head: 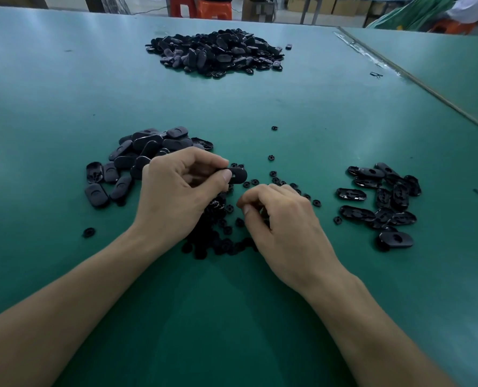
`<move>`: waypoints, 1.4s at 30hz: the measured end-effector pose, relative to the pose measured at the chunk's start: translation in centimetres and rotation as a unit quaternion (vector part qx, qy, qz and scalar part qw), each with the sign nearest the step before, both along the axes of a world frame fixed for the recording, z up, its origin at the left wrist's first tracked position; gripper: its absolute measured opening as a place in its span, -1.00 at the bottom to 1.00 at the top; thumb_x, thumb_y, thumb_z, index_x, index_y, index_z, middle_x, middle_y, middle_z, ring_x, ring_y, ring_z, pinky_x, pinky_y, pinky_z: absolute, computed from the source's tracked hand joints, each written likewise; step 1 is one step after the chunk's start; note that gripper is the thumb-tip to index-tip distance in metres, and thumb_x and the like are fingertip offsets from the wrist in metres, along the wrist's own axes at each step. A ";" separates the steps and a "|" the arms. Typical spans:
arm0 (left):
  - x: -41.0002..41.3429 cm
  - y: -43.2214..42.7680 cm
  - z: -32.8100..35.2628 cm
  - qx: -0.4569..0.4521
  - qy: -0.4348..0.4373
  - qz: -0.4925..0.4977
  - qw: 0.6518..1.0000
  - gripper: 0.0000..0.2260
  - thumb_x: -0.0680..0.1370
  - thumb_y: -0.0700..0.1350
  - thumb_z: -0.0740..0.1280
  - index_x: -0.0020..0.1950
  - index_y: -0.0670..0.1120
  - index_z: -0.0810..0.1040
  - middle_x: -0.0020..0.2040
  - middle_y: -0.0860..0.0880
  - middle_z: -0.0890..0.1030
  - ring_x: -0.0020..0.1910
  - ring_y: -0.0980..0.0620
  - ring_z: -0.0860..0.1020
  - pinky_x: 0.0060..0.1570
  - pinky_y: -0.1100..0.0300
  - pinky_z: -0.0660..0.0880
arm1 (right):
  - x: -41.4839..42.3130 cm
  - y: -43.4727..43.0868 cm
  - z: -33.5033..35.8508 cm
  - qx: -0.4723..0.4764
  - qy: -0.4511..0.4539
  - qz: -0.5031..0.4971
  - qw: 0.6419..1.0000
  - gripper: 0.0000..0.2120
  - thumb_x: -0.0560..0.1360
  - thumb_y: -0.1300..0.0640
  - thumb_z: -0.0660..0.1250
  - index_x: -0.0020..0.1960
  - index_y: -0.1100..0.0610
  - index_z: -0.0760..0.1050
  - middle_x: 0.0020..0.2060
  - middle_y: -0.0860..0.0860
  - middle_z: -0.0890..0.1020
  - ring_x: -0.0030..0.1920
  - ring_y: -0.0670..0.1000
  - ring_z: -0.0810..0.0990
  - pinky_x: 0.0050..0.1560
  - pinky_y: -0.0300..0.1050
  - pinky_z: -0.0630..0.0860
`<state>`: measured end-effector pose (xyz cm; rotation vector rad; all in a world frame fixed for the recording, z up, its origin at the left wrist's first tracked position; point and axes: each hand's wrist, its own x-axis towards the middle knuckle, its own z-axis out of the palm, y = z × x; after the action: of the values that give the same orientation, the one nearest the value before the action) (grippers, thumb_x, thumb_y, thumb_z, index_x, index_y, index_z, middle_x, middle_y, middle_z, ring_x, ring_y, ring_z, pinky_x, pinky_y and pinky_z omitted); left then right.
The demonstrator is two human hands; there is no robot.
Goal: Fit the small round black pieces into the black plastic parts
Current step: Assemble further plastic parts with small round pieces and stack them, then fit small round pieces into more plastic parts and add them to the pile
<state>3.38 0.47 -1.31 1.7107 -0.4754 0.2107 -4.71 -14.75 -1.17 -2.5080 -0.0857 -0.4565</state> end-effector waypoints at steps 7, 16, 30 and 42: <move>0.0 0.0 0.1 -0.007 0.004 0.020 1.000 -0.90 0.43 -0.12 0.49 -0.13 0.09 0.66 -0.22 0.04 0.72 -0.22 -0.02 0.72 -0.10 0.03 0.66 | 0.0 0.1 -0.1 -0.061 0.035 -0.009 0.997 -0.71 0.53 -0.17 0.33 0.17 -0.07 0.60 -0.05 -0.13 0.52 0.06 -0.05 0.41 0.17 -0.08 0.37; 0.0 0.0 0.0 -0.018 0.014 0.016 1.000 -0.91 0.43 -0.12 0.49 -0.12 0.06 0.66 -0.23 0.03 0.72 -0.23 -0.03 0.72 -0.08 0.00 0.67 | -0.2 -0.1 0.1 -0.018 0.031 -0.051 0.998 -0.84 0.46 -0.09 0.40 -0.04 -0.03 0.63 -0.10 -0.11 0.55 0.02 -0.05 0.42 0.14 -0.03 0.42; -0.3 0.1 0.1 0.017 -0.019 0.019 1.000 -0.87 0.46 -0.16 0.51 -0.10 0.08 0.66 -0.21 0.08 0.72 -0.22 0.04 0.71 -0.10 0.08 0.66 | -0.2 0.1 0.2 0.069 -0.022 -0.019 0.997 -0.86 0.61 0.21 0.26 -0.09 0.02 0.38 -0.23 -0.14 0.54 -0.11 -0.02 0.48 -0.04 -0.08 0.43; -1.1 -0.3 0.3 0.071 -0.090 -0.009 0.993 -0.88 0.47 -0.26 0.52 -0.06 -0.06 0.70 -0.21 0.12 0.70 -0.27 0.14 0.67 -0.20 0.37 0.54 | 0.0 -0.4 0.0 0.118 -0.101 -0.042 0.987 -0.80 0.49 0.25 0.44 0.08 0.05 0.65 -0.15 -0.12 0.64 -0.12 -0.17 0.59 -0.07 -0.45 0.43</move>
<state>2.27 0.18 -1.05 1.8341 -0.6519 0.3250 -4.72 -15.12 -1.15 -2.2339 -0.0021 -0.7115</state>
